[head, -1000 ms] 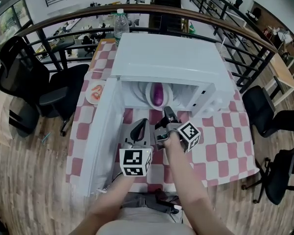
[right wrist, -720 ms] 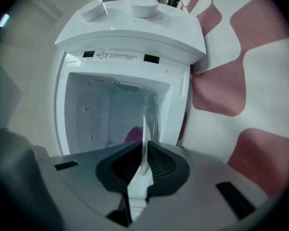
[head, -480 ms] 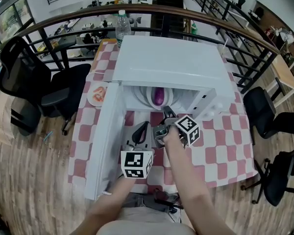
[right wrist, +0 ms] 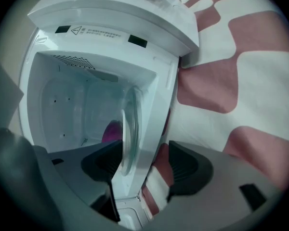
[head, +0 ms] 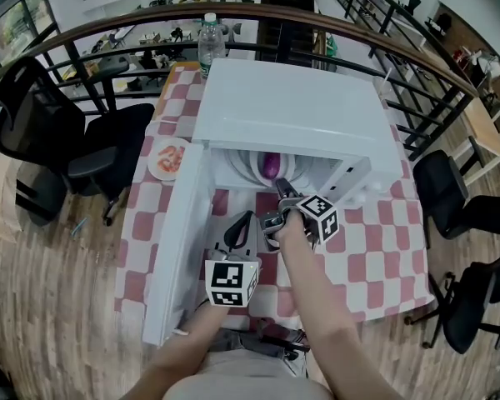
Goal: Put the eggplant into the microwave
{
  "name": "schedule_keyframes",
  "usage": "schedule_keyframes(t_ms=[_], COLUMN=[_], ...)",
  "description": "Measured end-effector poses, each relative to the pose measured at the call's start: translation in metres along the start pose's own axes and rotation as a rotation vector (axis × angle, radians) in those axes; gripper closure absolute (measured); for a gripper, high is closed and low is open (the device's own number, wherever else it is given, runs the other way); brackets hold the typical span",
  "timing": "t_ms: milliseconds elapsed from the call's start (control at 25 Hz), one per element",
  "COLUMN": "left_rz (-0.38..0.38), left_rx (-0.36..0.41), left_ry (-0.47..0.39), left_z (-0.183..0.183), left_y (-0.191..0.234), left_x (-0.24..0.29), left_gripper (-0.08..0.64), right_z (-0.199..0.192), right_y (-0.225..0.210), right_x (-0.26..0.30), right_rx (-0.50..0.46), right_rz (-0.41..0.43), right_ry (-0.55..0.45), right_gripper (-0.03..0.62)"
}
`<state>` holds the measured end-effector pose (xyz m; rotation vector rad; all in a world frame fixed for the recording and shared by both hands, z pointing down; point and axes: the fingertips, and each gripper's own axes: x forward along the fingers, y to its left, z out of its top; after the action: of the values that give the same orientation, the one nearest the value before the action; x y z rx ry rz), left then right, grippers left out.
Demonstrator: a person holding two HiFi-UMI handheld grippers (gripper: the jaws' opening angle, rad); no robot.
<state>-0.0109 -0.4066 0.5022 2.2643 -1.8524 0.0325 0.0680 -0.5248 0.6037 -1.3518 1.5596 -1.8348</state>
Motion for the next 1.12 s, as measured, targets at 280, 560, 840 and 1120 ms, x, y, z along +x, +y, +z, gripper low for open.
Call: schedule_keyframes(t_ms=[280,560,840,1120], left_rz=[0.017,0.016,-0.012,-0.059], left_rx=[-0.012,-0.002,0.012,0.005], left_ry=[0.009,0.012,0.032,0.037], left_z=[-0.004,-0.005,-0.012,-0.013], left_y=[0.011,0.007,-0.003,-0.018], left_x=[0.0,-0.003,-0.014,-0.029], left_gripper=[0.557,0.557,0.557,0.555], right_z=[0.002,0.0,-0.005,-0.015], right_y=[0.002,0.009,0.016,0.025], right_x=[0.016,0.01,-0.017,-0.05], right_rx=[-0.004,-0.009,0.003,0.043], right_rz=[-0.007,0.019,0.073,0.172], right_ry=[0.023,0.044,0.06,0.045], right_gripper=[0.27,0.267,0.267,0.268])
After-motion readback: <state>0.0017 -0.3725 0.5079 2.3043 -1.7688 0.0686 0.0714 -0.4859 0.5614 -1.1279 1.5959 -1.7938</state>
